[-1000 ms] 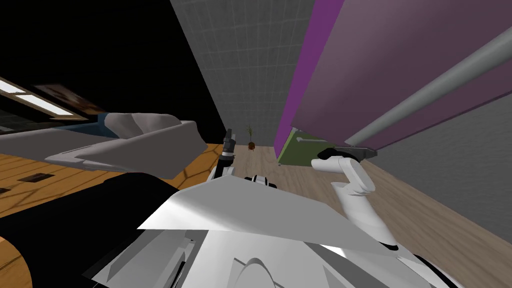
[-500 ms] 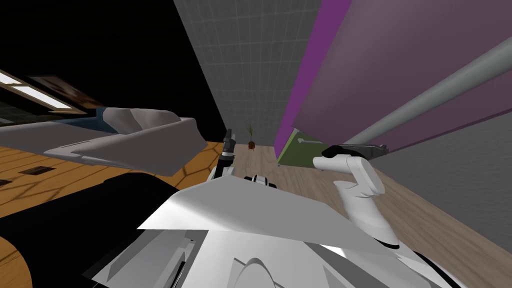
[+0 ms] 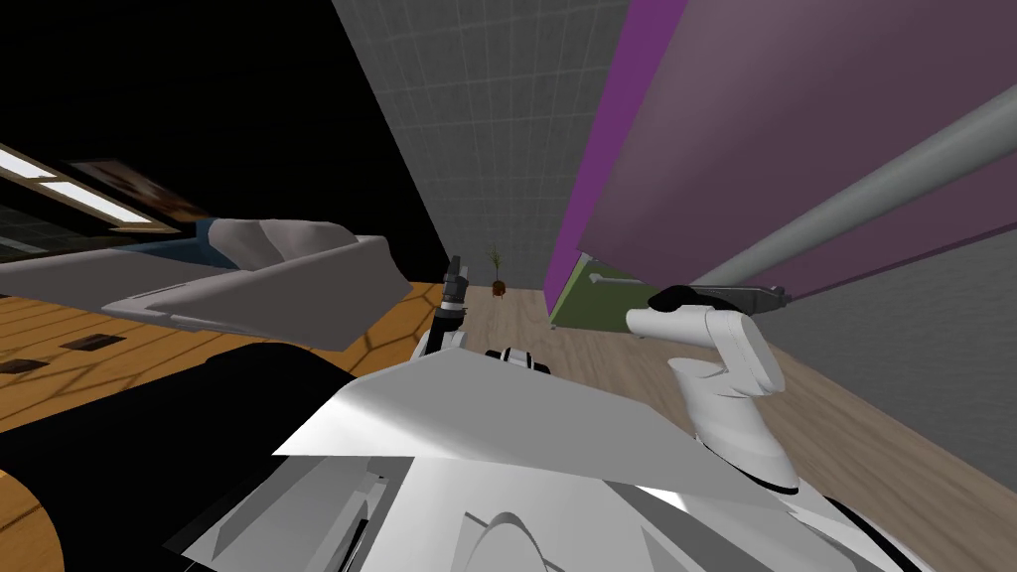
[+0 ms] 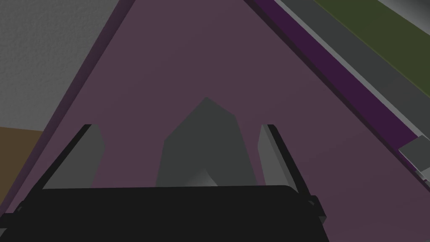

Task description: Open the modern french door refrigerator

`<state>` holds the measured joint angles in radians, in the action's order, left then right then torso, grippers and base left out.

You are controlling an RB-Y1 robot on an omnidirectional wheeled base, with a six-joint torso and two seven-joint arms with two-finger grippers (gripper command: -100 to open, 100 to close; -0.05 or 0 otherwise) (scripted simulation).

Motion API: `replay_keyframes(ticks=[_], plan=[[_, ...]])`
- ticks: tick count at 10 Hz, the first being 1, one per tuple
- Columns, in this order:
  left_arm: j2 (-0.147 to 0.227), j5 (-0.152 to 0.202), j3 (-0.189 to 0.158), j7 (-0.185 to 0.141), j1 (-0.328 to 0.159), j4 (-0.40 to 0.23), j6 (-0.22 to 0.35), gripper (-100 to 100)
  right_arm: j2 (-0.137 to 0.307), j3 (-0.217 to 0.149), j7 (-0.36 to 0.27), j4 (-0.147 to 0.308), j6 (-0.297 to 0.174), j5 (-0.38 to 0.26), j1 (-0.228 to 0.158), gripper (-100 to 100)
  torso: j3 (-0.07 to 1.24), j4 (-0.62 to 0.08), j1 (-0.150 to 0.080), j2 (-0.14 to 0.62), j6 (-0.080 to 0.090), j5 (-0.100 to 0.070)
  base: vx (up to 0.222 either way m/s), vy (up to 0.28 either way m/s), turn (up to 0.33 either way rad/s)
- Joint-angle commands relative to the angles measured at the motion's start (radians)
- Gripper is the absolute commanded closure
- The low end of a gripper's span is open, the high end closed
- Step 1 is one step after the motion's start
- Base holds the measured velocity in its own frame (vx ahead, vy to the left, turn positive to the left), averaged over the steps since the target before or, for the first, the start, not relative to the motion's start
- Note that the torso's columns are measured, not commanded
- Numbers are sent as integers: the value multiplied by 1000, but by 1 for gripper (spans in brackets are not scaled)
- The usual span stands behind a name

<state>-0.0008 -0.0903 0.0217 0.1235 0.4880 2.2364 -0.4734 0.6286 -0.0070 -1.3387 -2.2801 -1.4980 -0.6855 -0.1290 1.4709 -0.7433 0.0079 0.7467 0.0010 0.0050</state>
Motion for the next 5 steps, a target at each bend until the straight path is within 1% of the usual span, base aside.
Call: replay_keyframes(ticks=[1, 5], plan=[[0, 0, 0, 0, 0, 0, 0, 0, -1, 1, 0, 2, 0, 1, 1, 0, 1, 1, -1, -1, 0, -1, 7, -3, 8], [0, 0, 0, 0, 0, 0, 0, 0, -4, 6, -1, 7, -2, 4, 6, 0, 3, 3, -6, -5, 0, -3, 0, 0, 0]])
